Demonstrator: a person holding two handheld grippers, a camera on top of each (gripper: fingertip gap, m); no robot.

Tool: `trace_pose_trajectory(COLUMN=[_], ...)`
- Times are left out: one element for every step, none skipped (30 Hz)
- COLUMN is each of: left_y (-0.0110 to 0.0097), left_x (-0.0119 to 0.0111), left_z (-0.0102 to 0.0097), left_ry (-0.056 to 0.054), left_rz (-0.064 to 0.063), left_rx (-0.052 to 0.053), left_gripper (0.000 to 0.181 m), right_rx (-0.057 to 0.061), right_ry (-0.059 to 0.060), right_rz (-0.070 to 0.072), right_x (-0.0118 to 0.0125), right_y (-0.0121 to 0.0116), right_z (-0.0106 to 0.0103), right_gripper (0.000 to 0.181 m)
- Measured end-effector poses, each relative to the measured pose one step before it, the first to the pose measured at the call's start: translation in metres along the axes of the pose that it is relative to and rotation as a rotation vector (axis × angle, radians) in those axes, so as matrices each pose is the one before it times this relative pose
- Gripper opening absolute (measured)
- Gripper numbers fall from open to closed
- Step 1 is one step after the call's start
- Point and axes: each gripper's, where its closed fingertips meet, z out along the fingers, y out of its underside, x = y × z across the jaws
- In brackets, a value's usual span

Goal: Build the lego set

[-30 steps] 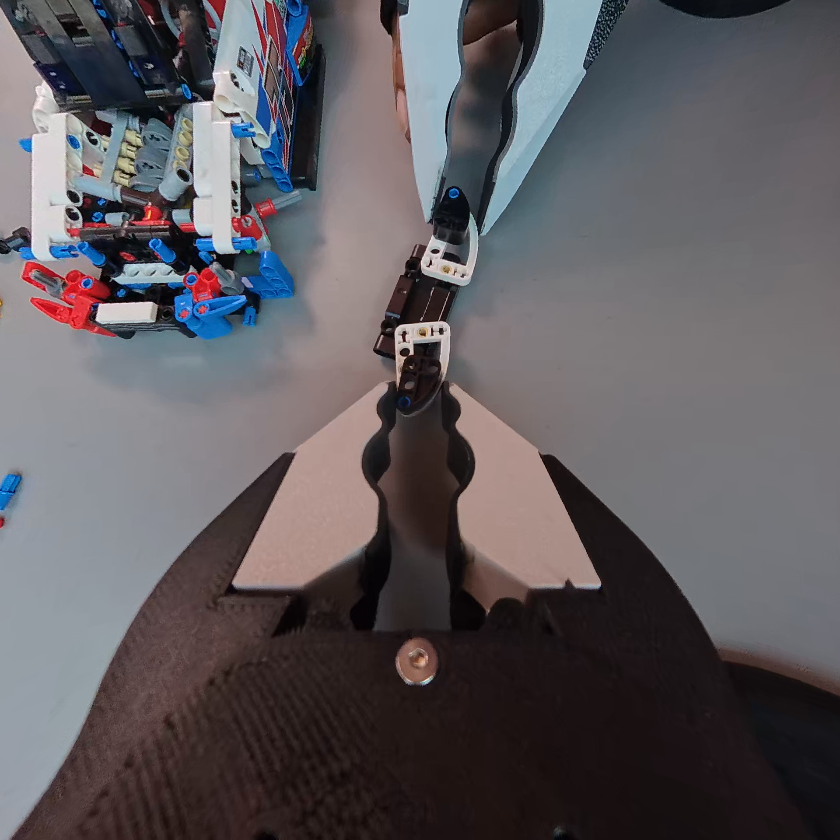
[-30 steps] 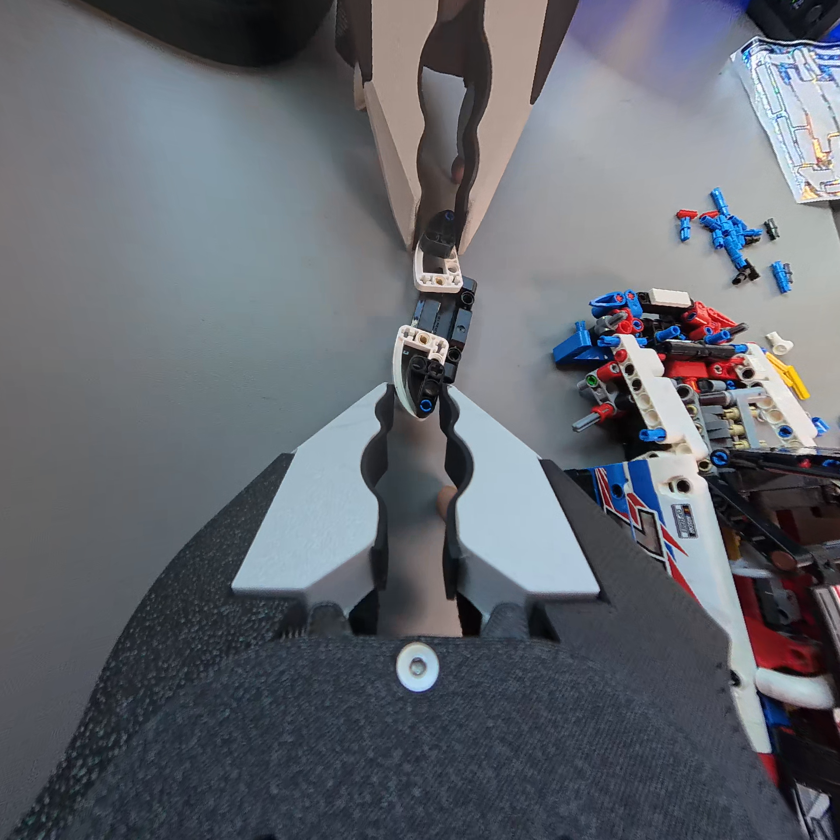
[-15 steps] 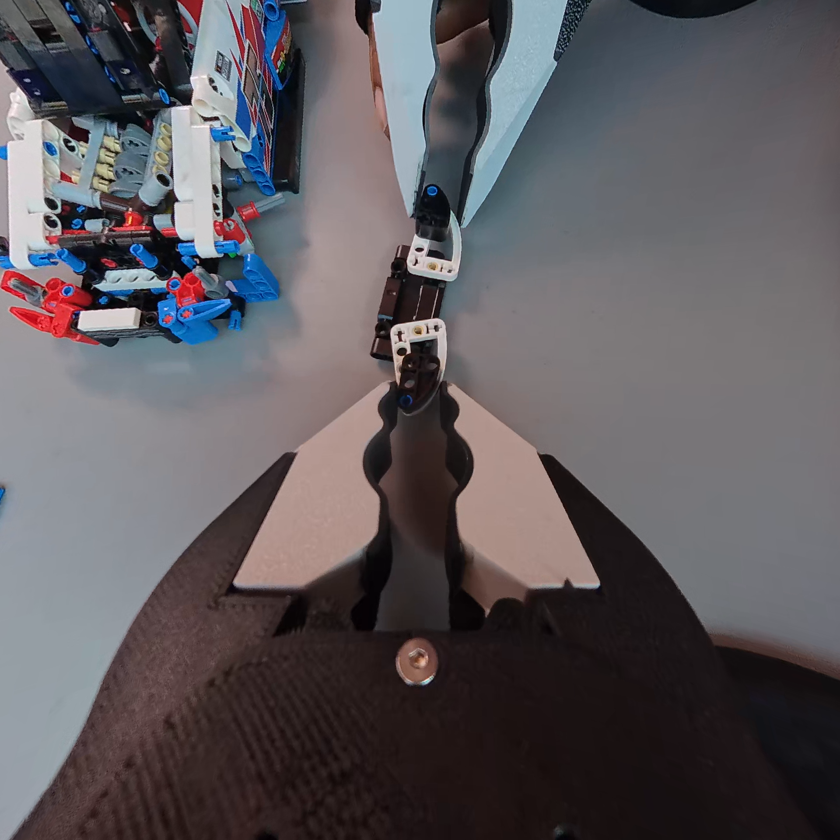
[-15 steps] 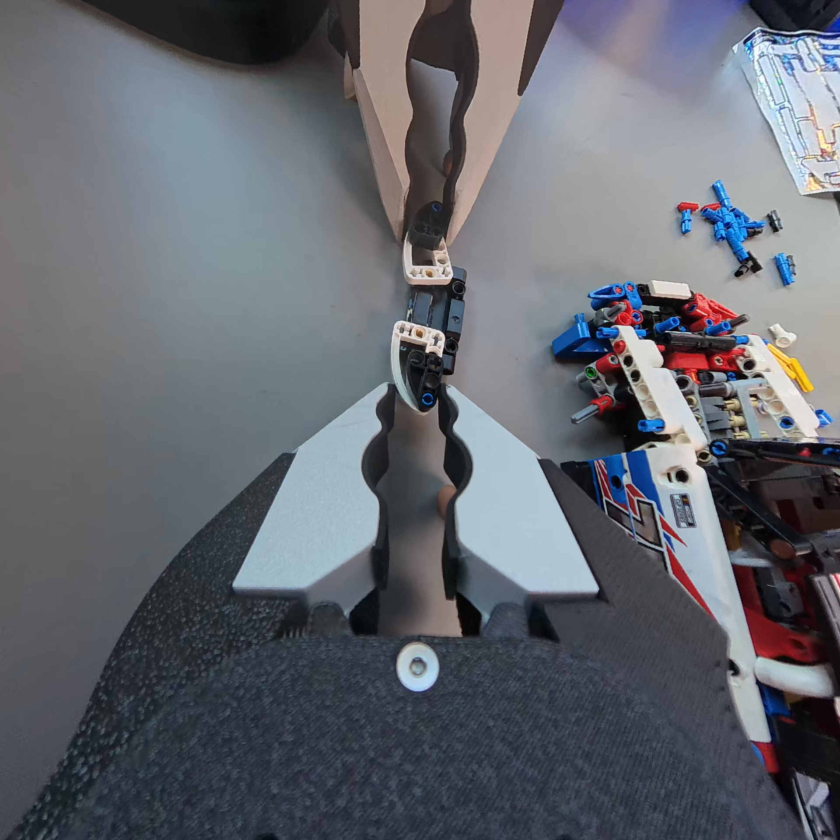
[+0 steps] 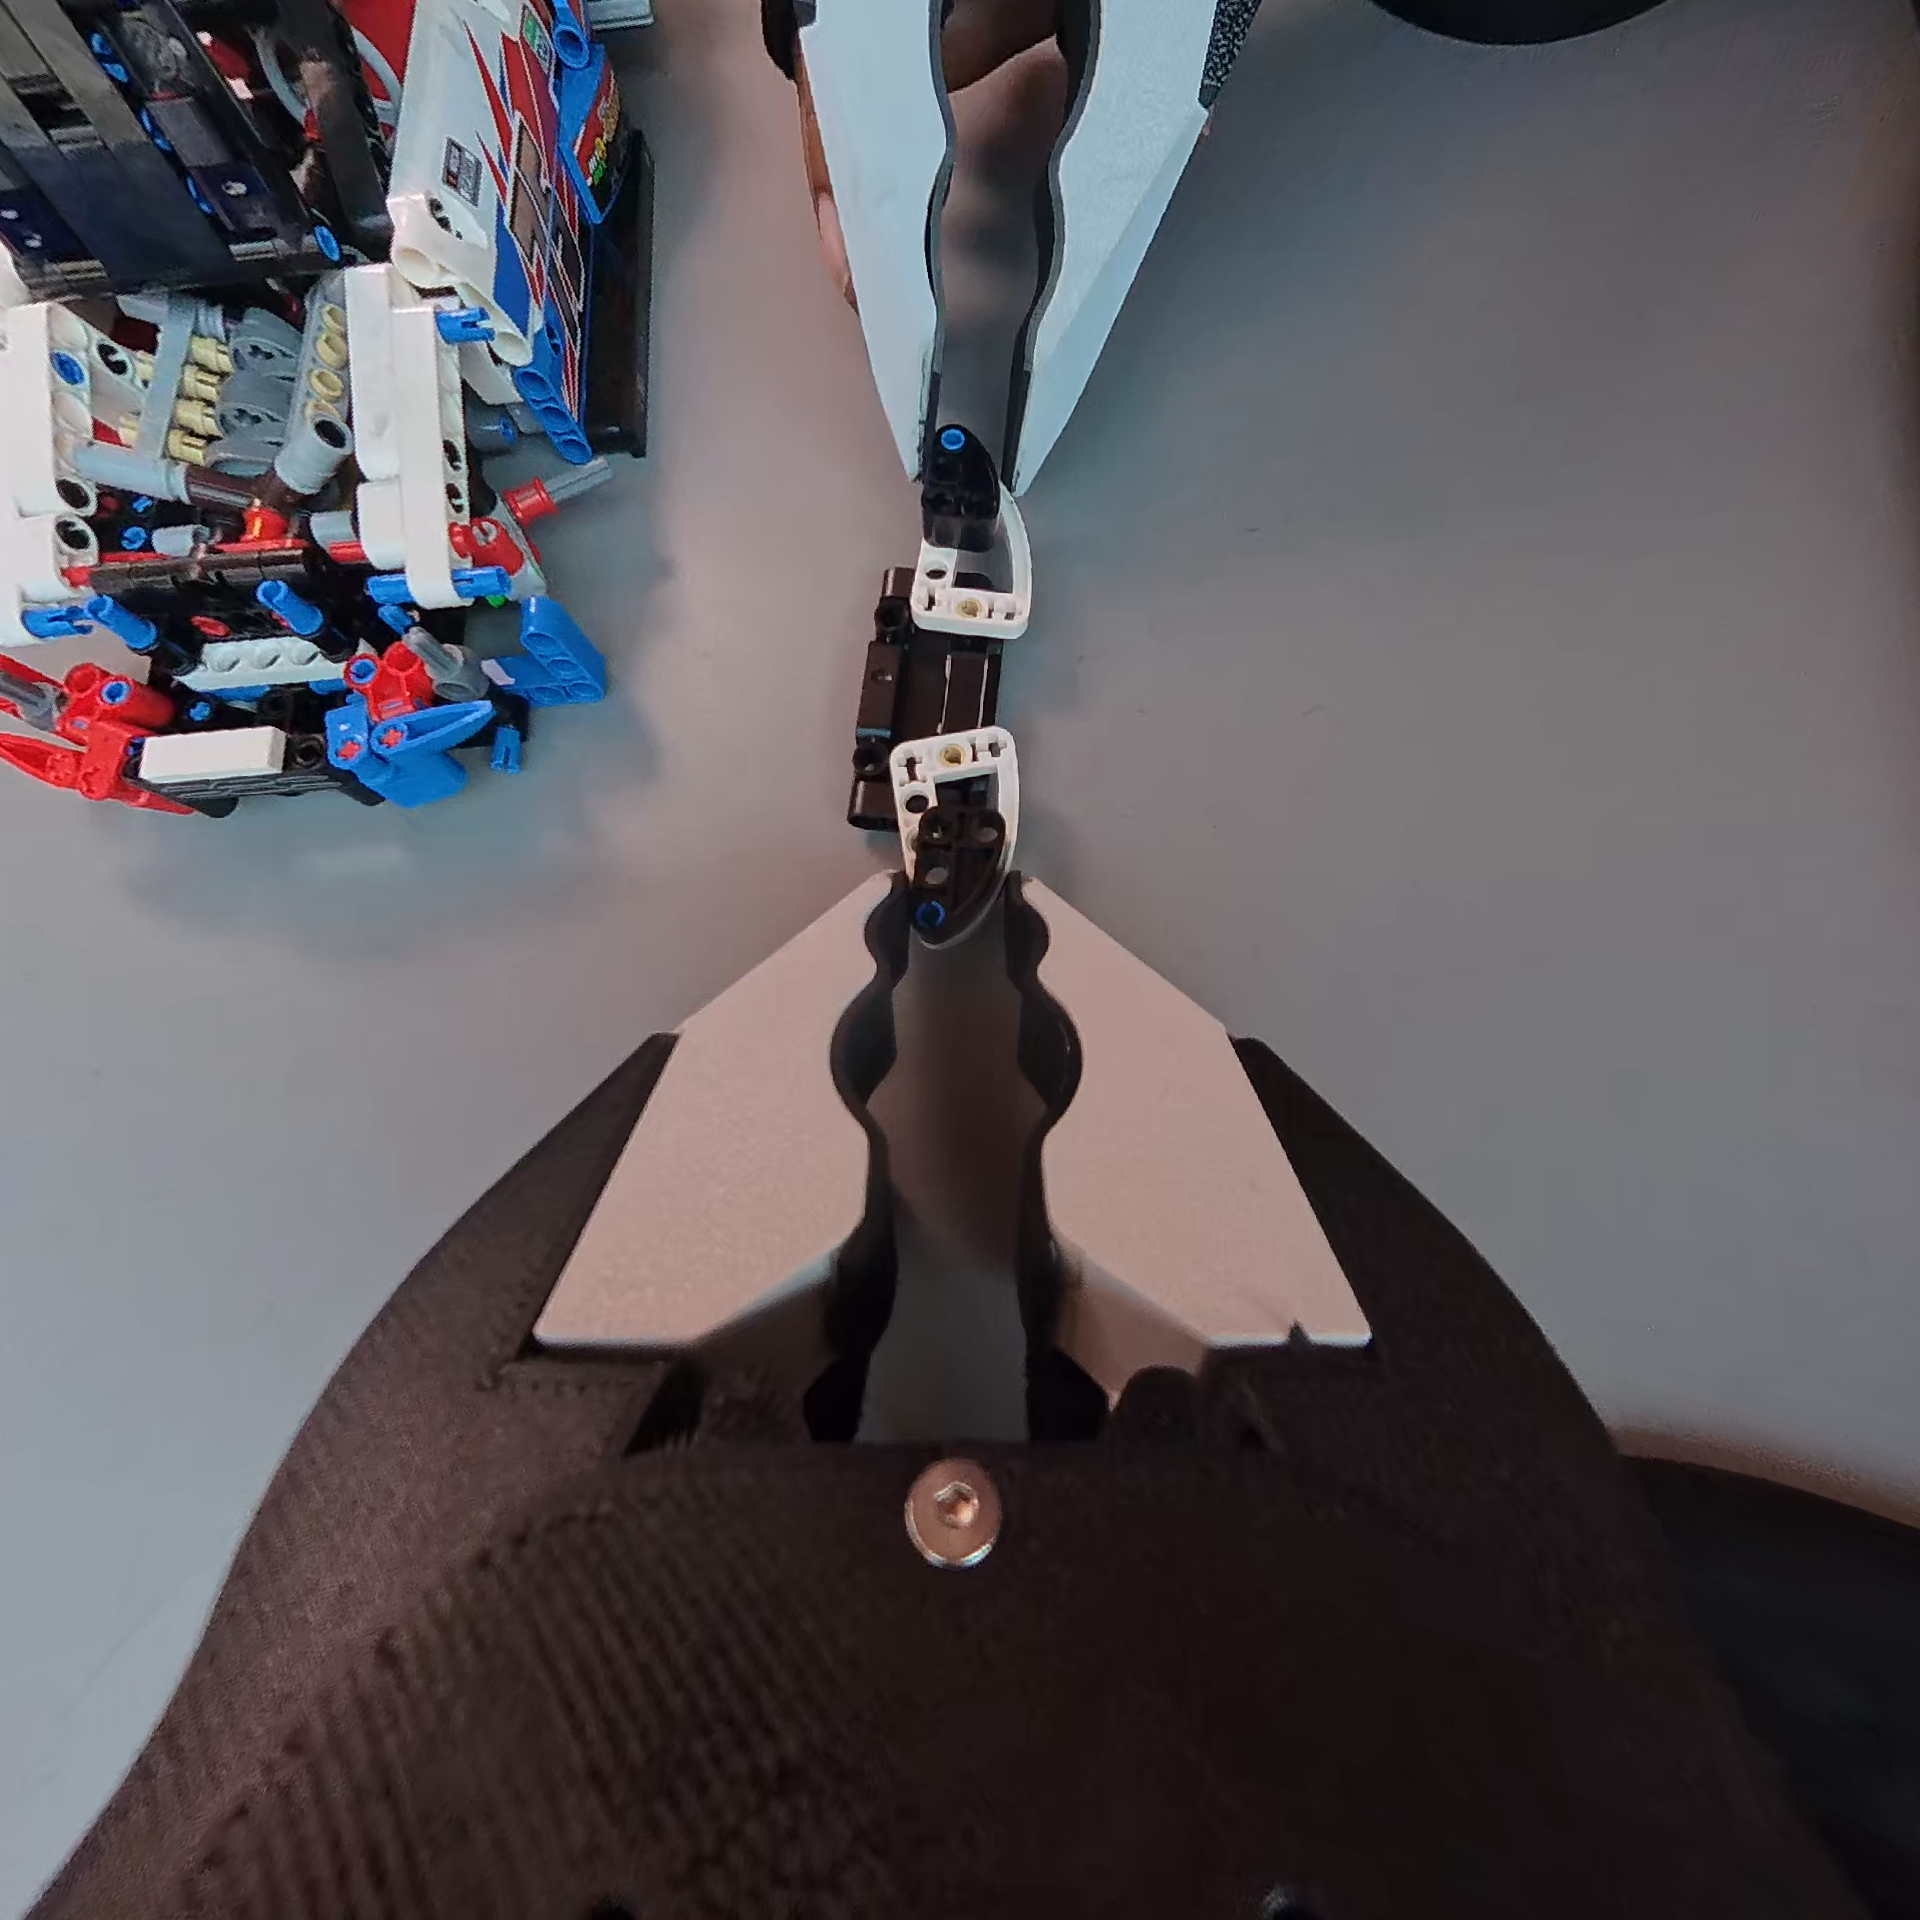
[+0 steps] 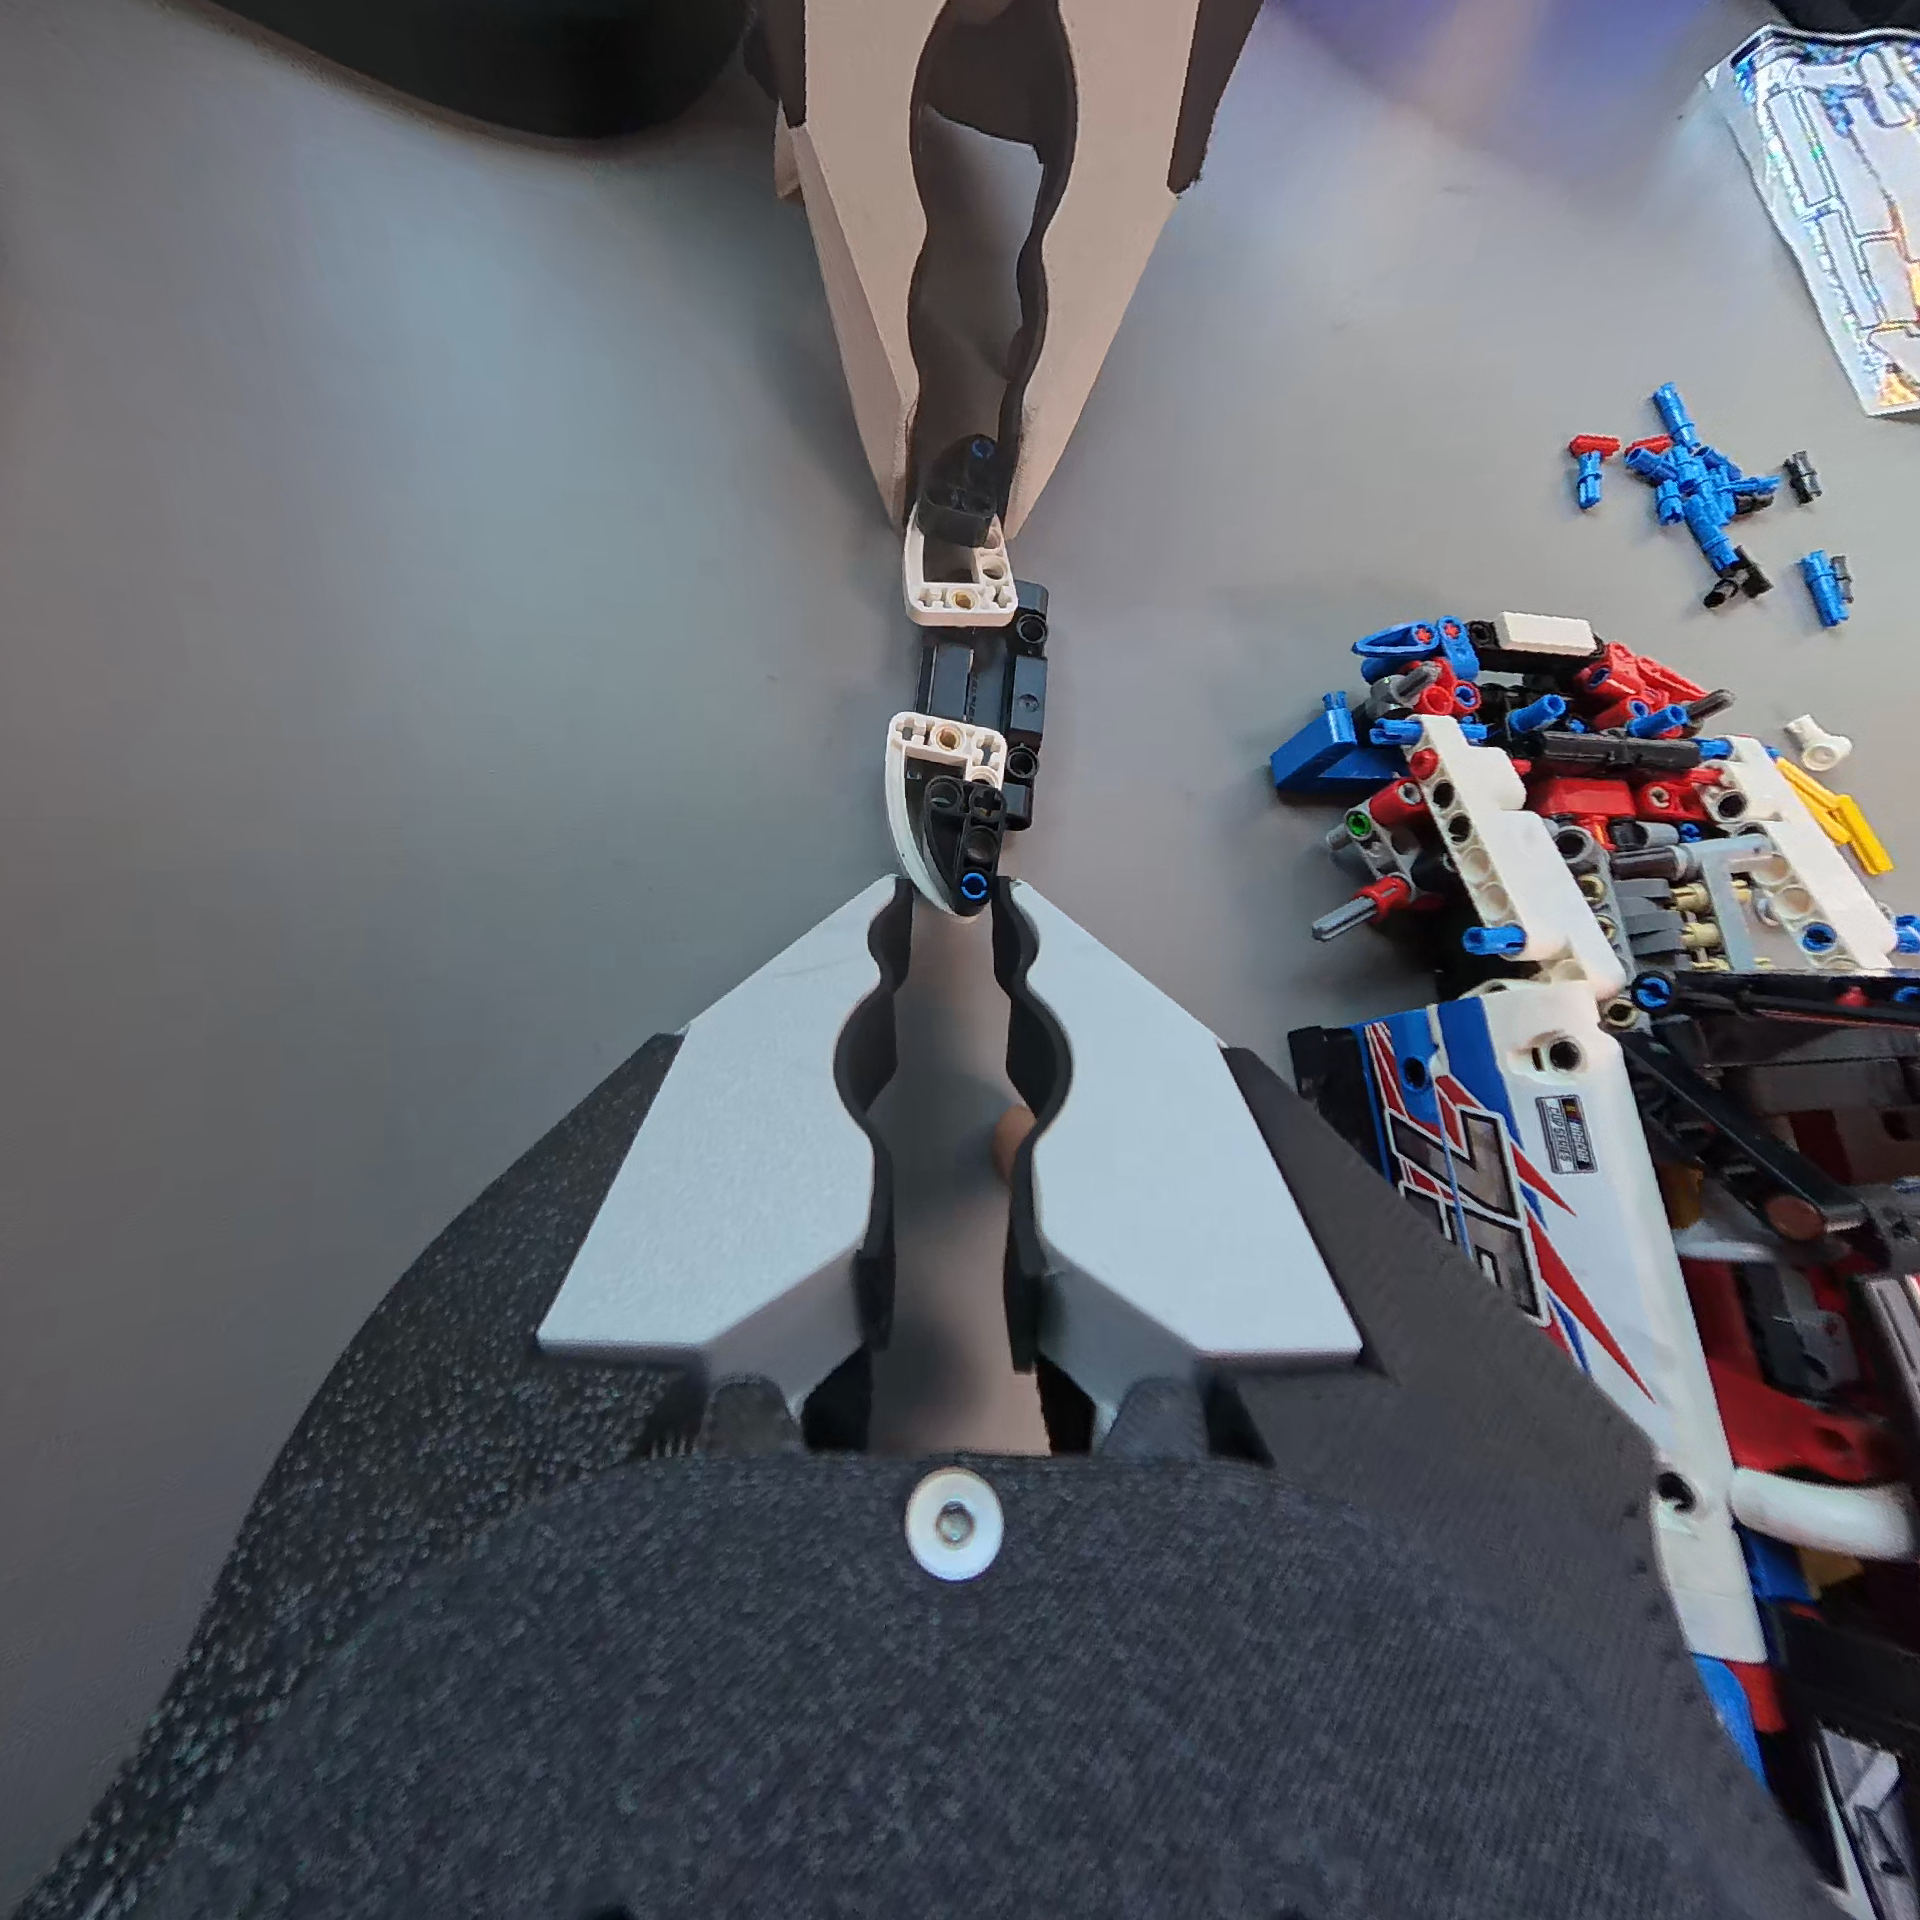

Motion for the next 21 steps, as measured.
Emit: trace_pose_trajectory(left_y=[0.00005, 0.00005, -0.00002, 0.00004, -0.00002, 0.00003, -0.00002, -0.00011, -0.00025, -0.00054, -0.00084, -0.00176, -0.00328, -0.00474, -0.00585, -0.00605, -0.00535, -0.00458, -0.00395, -0.0038, -0.00383], left_x=[0.00005, 0.00002, 0.00005, 0.00006, 0.00005, 0.00011, 0.00011, 0.00048, 0.00083, 0.00065, 0.0002, -0.00073, -0.00149, -0.00191, -0.00237, -0.00399, -0.00604, -0.00768, -0.00865, -0.0086, -0.00858], left_z=[-0.00011, 0.00005, -0.00004, 0.00003, -0.00005, -0.0001, -0.00006, -0.00017, -0.00016, -0.0004, -0.00112, -0.00217, -0.00327, -0.00415, -0.00466, -0.00474, -0.00431, -0.00356, -0.00293, -0.00227, -0.00184], left_ry=[0.0001, 0.0001, 0.0, -0.0002, 0.0003, 0.0009, 0.0013, 0.0031, 0.0054, 0.0048, 0.0039, 0.0014, -0.001, -0.0001, -0.001, -0.0096, -0.0237, -0.0352, -0.043, -0.0459, -0.0476], left_rz=[0.0012, 0.0012, 0.0016, 0.0013, 0.0005, 0.0, -0.0003, 0.0003, 0.0003, -0.0018, -0.0045, -0.0082, -0.0128, -0.0182, -0.0219, -0.0221, -0.0194, -0.0151, -0.0108, -0.007, -0.0066], left_rx=[0.0005, 0.0004, 0.0006, 0.0006, 0.0008, 0.0009, 0.001, 0.0015, 0.0032, 0.0047, 0.0067, 0.0134, 0.0252, 0.0365, 0.0439, 0.046, 0.0417, 0.036, 0.0324, 0.0299, 0.0276], left_gripper=[0.016, 0.016, 0.016, 0.016, 0.016, 0.016, 0.016, 0.016, 0.016, 0.016, 0.02, 0.025, 0.028, 0.03, 0.032, 0.033, 0.034, 0.035, 0.036, 0.037, 0.038], right_rx=[-0.0001, -0.0006, -0.0005, 0.0003, 0.0004, 0.0004, 0.0009, 0.0002, 0.0, 0.0002, 0.0012, 0.0065, 0.0176, 0.0286, 0.0369, 0.0438, 0.0498, 0.0554, 0.0614, 0.0654, 0.0636], right_ry=[0.0, 0.0, 0.0006, 0.0001, 0.0003, 0.0003, -0.0006, -0.0006, -0.0003, -0.0019, -0.0031, 0.0042, 0.0087, 0.0092, 0.0126, 0.0173, 0.0208, 0.0268, 0.0351, 0.0465, 0.0544], right_rz=[0.0002, 0.0003, -0.0001, 0.0002, 0.0002, 0.0004, 0.0007, 0.0009, 0.001, 0.0014, 0.0042, 0.0078, 0.0121, 0.0181, 0.0217, 0.0235, 0.0264, 0.0295, 0.0309, 0.0324, 0.0308], right_x=[-0.00004, 0.00017, 0.00014, 0.00003, 0.00009, 0.00003, -0.00008, -0.00006, 0.00004, -0.00012, 0.00004, 0.00173, 0.00299, 0.00362, 0.00435, 0.00525, 0.00588, 0.00682, 0.00795, 0.00954, 0.01059], right_y=[-0.00001, 0.00011, 0.00033, 0.00005, 0.00006, 0.00011, -0.0001, 0.00002, 0.00024, 0.00024, 0.00028, -0.00027, -0.00187, -0.00355, -0.00505, -0.00621, -0.00723, -0.0083, -0.00903, -0.00942, -0.00904], right_z=[-0.00014, -0.00016, -0.00016, -0.00007, 0.00007, 0.0, -0.0001, -0.00001, -0.00022, -0.00066, -0.00168, -0.00306, -0.00446, -0.00578, -0.00668, -0.00696, -0.007, -0.00651, -0.00589, -0.00515, -0.00439], right_gripper=[0.012, 0.012, 0.012, 0.012, 0.012, 0.012, 0.012, 0.012, 0.012, 0.012, 0.014, 0.015, 0.017, 0.019, 0.02, 0.022, 0.025, 0.029, 0.036, 0.044, 0.044])
